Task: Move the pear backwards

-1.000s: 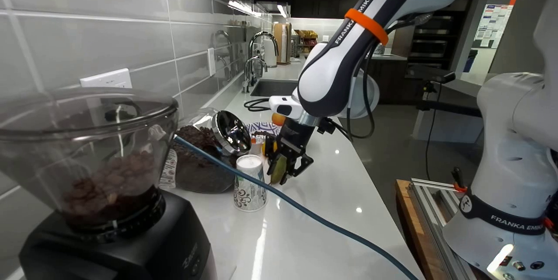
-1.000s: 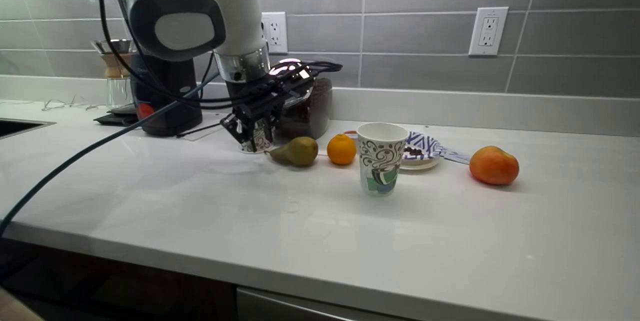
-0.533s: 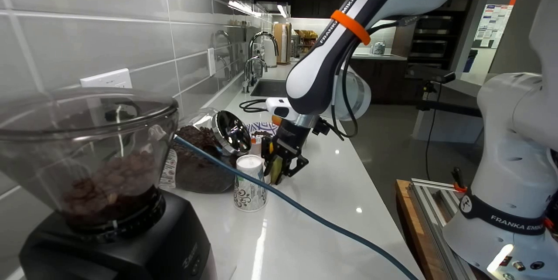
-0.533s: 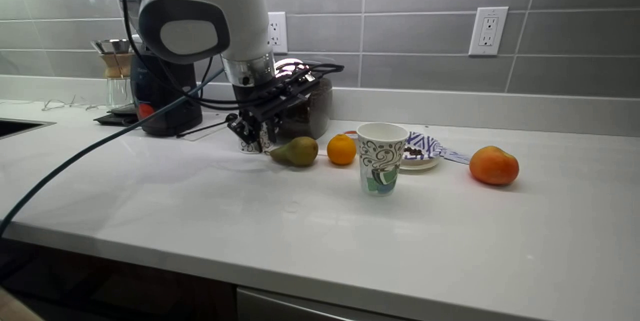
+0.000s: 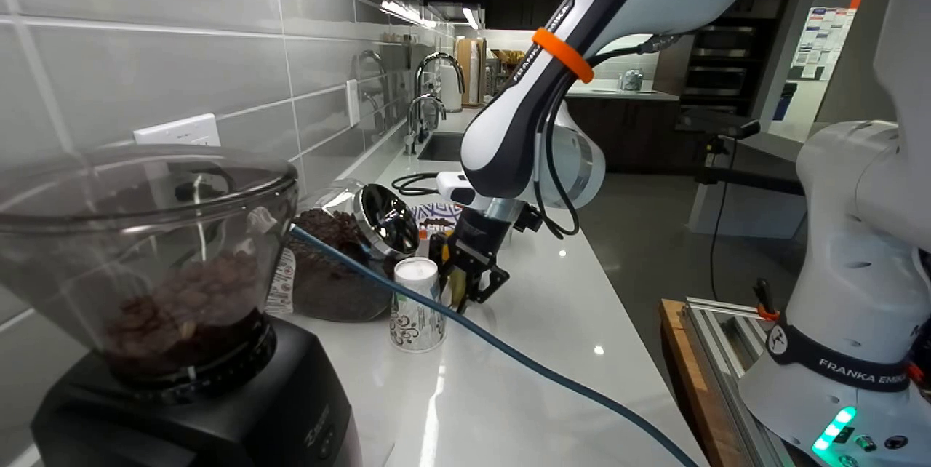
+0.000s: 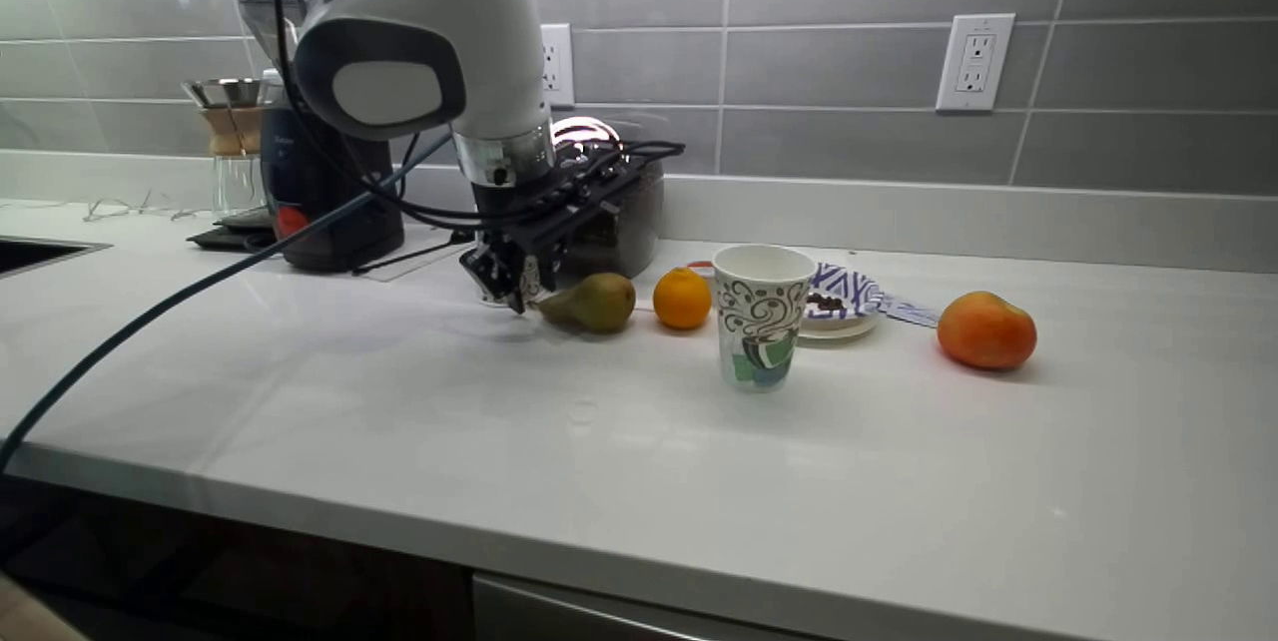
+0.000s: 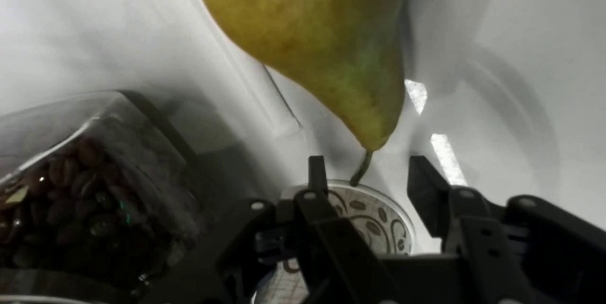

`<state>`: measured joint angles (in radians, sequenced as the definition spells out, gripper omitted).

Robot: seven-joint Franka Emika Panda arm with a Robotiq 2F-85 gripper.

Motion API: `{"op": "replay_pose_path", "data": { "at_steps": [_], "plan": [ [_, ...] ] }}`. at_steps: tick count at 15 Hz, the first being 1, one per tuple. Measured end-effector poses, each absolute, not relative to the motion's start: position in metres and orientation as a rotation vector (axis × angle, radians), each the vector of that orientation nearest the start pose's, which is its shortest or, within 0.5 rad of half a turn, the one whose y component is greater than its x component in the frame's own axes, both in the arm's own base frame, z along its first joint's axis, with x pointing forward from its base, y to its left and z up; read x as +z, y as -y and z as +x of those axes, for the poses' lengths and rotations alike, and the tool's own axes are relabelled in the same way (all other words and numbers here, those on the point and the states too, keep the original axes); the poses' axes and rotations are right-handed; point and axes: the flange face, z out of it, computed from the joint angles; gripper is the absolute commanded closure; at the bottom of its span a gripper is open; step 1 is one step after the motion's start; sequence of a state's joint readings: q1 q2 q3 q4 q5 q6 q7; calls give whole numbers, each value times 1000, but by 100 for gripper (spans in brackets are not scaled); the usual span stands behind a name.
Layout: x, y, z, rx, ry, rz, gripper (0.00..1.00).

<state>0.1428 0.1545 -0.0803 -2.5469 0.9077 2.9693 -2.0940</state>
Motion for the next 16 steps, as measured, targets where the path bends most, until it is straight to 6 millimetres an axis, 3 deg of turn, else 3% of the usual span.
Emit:
{"op": "replay_pose_path", "data": {
  "at_steps": [11, 12, 16],
  "plan": [
    [230, 26, 461, -556, 1894, -2540, 50],
    [230, 26, 461, -556, 1894, -2540, 73],
    [230, 26, 461, -556, 1895, -2540, 83]
  ]
}}
